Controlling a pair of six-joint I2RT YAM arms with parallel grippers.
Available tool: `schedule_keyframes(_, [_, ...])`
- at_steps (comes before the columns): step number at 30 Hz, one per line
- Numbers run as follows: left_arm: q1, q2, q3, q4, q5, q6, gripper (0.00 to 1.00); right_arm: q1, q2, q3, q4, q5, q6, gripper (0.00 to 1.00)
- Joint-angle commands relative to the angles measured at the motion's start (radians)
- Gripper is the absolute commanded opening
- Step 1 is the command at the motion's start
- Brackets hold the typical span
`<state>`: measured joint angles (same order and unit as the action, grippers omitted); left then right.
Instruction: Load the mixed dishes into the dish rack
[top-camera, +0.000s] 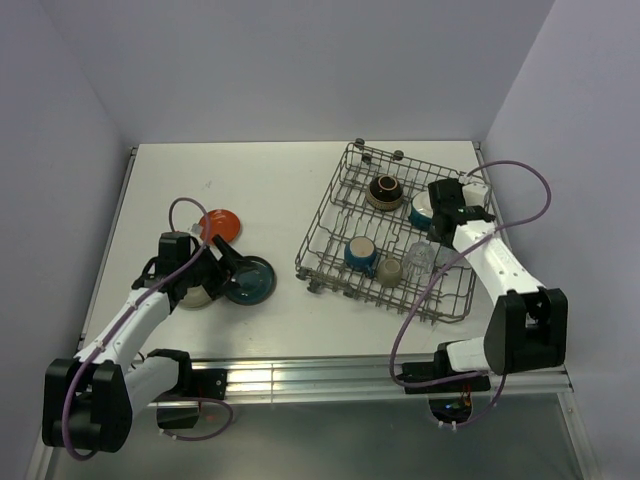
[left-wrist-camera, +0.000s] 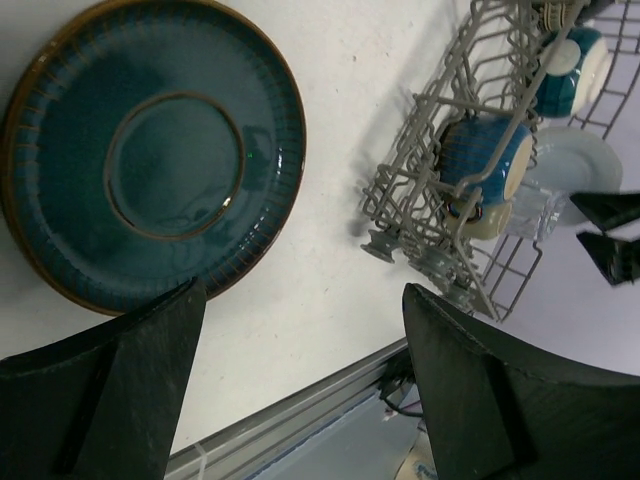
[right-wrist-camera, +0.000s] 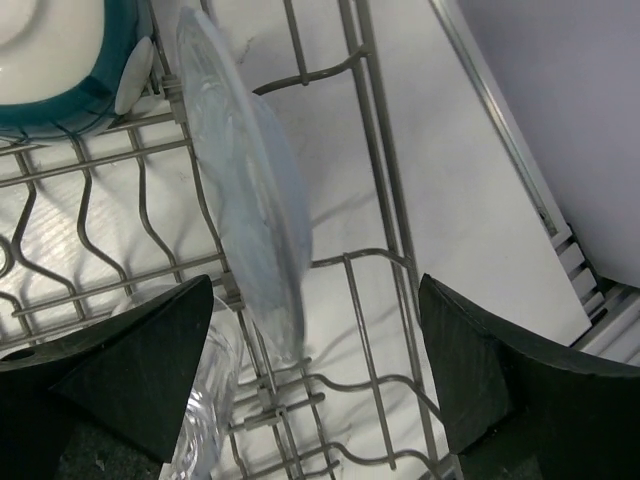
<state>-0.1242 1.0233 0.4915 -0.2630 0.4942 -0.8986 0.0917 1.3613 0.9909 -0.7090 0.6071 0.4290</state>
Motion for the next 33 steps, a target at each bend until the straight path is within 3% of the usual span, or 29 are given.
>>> schedule_keyframes(1, [-0.003,0.017,0.071,-0.013,-0.055,-0.039,0.86,0.026,-0.089,0.005,-0.053,0.02,0.028,0.91])
schedule_keyframes(8, [0.021,0.145,0.215,-0.09,-0.173,-0.065,0.85,0.101,-0.225,0.086,-0.121,0.014,0.042,0.95])
schedule_keyframes(13, [0.021,0.247,0.28,-0.123,-0.273,-0.072,0.8,0.267,-0.248,0.185,-0.205,0.098,0.077,0.97])
schedule_keyframes(20, [-0.018,0.441,0.45,-0.255,-0.408,-0.06,0.77,0.408,-0.272,0.271,-0.271,0.091,0.128,0.97])
schedule_keyframes(27, [-0.07,0.592,0.58,-0.327,-0.413,-0.169,0.77,0.542,-0.229,0.319,-0.284,0.117,0.154,0.98])
schedule_keyframes(33, [-0.162,0.75,0.719,-0.49,-0.437,-0.253,0.74,0.615,-0.183,0.31,-0.261,0.131,0.159,0.98])
